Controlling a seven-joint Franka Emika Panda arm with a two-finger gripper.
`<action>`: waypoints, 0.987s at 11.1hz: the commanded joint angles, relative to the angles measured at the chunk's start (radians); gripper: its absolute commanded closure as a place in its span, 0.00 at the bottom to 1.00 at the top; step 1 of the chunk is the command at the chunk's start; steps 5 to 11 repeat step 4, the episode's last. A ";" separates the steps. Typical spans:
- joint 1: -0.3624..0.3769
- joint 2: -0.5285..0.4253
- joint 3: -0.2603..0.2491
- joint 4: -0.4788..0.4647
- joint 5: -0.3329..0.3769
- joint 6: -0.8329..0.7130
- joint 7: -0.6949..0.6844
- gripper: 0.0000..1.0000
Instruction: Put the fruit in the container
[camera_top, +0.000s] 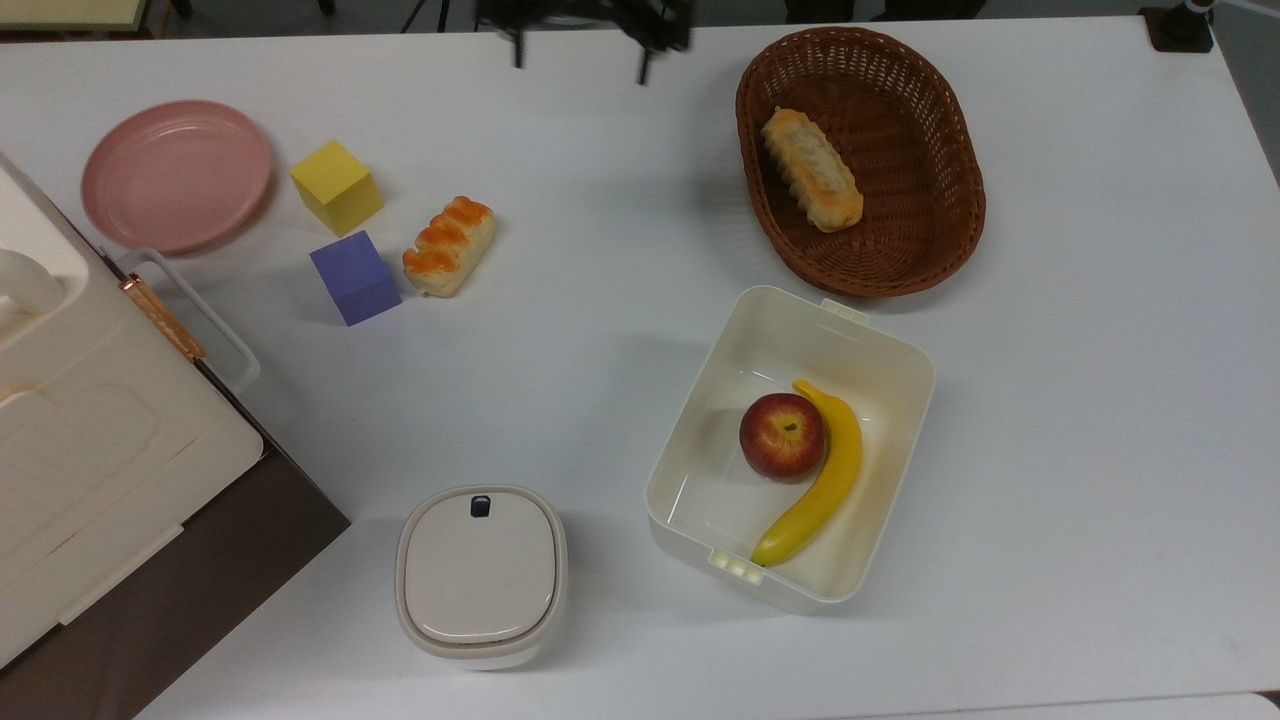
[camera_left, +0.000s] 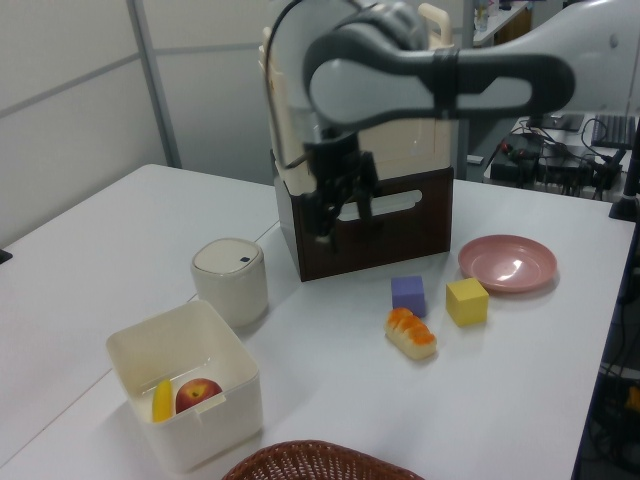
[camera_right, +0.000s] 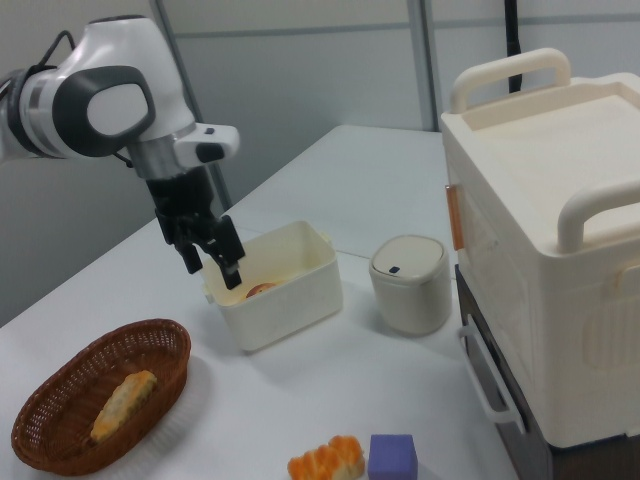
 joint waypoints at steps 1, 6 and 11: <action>-0.051 -0.040 0.002 -0.082 0.034 0.016 -0.101 0.00; -0.052 -0.033 0.003 -0.082 0.032 0.016 -0.076 0.00; -0.052 -0.033 0.003 -0.082 0.032 0.016 -0.076 0.00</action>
